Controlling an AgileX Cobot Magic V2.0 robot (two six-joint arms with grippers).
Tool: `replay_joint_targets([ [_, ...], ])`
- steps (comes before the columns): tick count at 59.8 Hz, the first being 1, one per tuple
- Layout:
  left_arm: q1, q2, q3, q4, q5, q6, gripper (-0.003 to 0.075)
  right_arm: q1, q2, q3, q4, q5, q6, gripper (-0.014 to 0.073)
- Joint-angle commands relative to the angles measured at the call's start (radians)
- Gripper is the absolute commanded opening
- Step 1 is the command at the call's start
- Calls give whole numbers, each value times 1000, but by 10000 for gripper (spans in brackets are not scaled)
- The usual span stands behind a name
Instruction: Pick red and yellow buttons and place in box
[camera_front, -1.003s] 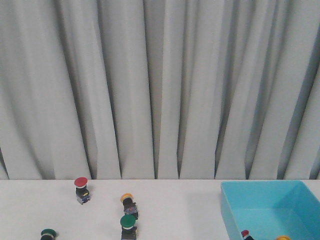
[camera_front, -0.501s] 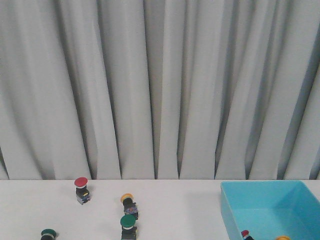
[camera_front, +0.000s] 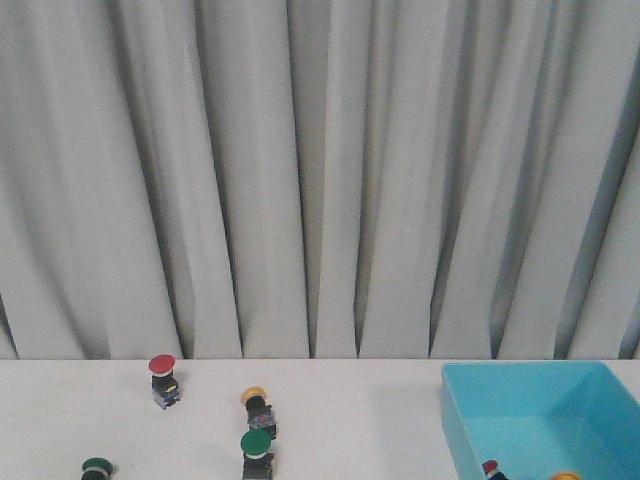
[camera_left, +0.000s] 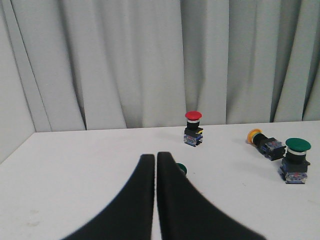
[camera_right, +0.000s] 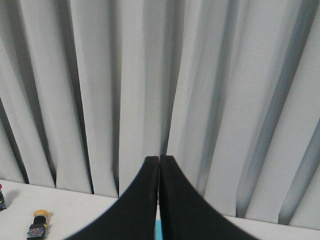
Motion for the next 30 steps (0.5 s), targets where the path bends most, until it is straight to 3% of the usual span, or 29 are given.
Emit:
replay_joint_targets([
  [1,-6,-15,8,-2,-81,-12,-6,-4,-6,-26,12,-68,-5,-8],
  [18,-6,-15,8,-2,-81,-12,-6,-4,-11,-26,-14,-77,-5,-8],
  [23,-6,-15,8,-2,-81,-12,-6,0,-38,23,-90,-162,13,-8],
  [30,-6,-15,8,-2,-81,-12,-6,42,-142,225,-212,-334,145,-8],
])
